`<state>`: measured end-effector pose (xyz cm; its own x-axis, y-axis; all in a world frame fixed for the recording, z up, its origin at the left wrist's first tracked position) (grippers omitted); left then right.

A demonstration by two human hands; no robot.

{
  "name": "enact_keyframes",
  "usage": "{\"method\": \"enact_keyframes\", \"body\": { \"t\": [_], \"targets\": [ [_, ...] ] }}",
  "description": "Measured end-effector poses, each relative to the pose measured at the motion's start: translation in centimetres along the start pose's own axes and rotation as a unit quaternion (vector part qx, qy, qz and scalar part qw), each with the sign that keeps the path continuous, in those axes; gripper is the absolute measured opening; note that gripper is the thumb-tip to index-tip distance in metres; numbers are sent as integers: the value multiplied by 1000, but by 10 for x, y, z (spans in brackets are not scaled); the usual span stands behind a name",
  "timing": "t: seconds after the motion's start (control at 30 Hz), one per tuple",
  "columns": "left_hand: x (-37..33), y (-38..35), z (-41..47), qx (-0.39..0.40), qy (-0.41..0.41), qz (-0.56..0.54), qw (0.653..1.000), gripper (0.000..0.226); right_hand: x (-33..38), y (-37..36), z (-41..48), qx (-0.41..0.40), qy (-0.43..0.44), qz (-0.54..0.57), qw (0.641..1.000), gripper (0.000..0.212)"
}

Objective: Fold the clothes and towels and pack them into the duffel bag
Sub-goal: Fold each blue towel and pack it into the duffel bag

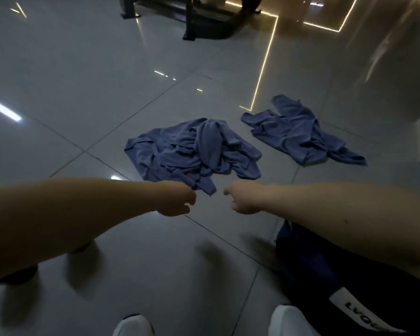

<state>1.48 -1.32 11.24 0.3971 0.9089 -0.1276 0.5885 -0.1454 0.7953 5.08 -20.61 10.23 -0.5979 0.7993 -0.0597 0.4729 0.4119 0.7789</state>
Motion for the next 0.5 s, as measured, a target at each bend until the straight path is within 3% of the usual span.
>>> {"method": "enact_keyframes", "body": {
  "t": [0.27,0.4,0.5],
  "targets": [
    [94,-76,46,6,83,0,997,31,27,-20,117,-19,-2,85,996,43],
    [120,-95,73,-27,105,-63,992,35,50,-21,161,-93,-1,182,979,51],
    [125,-107,92,-57,124,-82,987,51,71,-32,185,-71,30,249,965,72]
  ]
}}
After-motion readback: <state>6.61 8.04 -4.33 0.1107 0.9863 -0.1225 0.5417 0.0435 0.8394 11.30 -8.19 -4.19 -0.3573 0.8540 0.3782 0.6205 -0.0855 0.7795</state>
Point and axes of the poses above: each hand's wrist, its own z-axis towards the middle knuckle, its own y-axis out of the back of the hand, x = y × z, the point moved 3 cm from there along z, towards the middle knuckle, and after that the axes turned 6 degrees about -z, right-handed, at the moved point
